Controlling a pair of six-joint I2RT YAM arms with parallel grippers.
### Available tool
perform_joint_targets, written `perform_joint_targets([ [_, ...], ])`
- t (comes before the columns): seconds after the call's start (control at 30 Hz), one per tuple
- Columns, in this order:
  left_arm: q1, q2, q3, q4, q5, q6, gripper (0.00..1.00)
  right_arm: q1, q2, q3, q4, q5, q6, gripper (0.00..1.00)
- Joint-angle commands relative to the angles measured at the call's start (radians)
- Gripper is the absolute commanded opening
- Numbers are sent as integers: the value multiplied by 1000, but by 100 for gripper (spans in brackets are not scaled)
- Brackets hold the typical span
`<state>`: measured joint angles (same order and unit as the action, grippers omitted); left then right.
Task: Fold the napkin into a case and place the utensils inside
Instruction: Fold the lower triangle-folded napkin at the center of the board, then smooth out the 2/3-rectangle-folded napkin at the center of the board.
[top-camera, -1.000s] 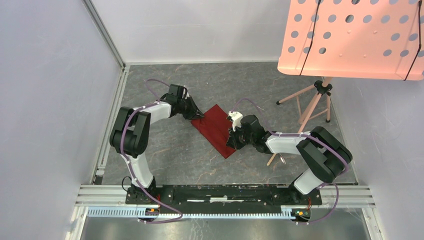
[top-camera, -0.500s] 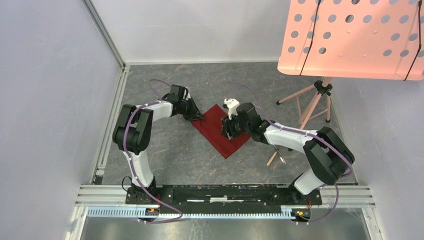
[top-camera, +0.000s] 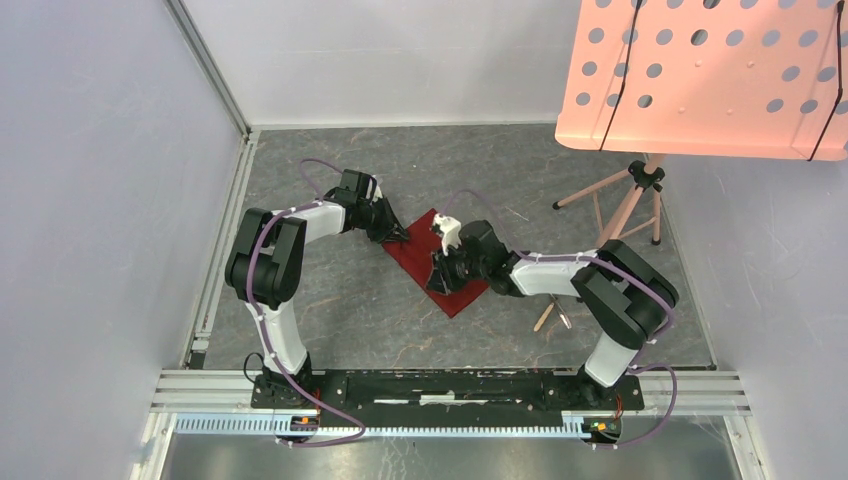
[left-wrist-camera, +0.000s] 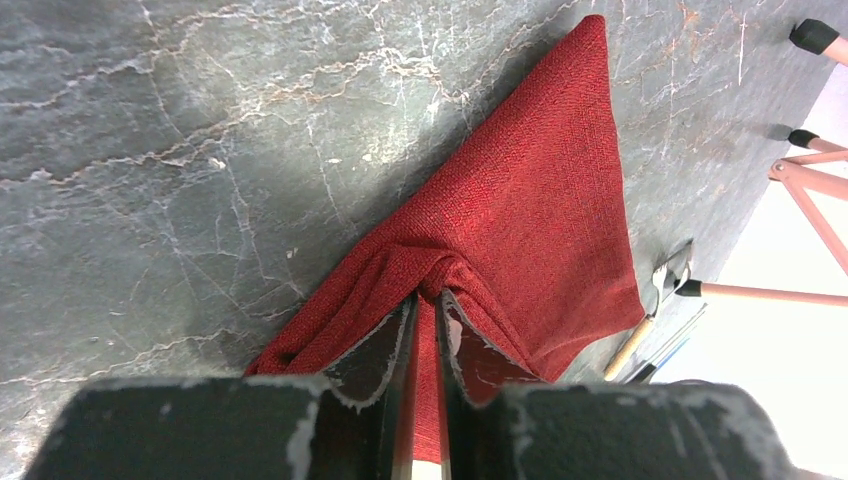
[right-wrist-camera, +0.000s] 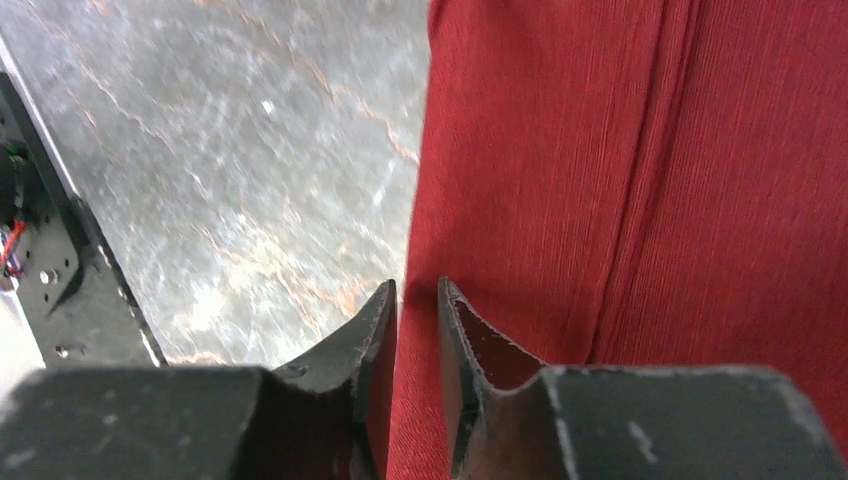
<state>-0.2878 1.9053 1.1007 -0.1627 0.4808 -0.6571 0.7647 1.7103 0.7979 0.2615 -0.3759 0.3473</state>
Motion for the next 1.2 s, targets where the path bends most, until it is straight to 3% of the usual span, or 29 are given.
perform_joint_targets([
  [0.0,-5,-2,37,-1,42,51,18,4,-23,-123,117,-19,34,26],
  [0.13,-11,-1,58,-6,46,62,22,18,-32,-199,171,-18,62,23],
  [0.37,-21,-100,71,-2,128,31,36,18,-125,-126,46,7,4,24],
  [0.57,-10,-155,24,-4,97,11,33,17,-152,-149,53,8,9,29],
  [0.83,-5,-75,0,51,76,-12,28,17,-136,-250,135,14,36,29],
  [1.0,-6,-26,50,-2,24,31,27,18,-108,-244,122,26,20,28],
  [1.17,-17,-116,51,-48,-4,64,36,19,-163,-200,55,17,0,30],
])
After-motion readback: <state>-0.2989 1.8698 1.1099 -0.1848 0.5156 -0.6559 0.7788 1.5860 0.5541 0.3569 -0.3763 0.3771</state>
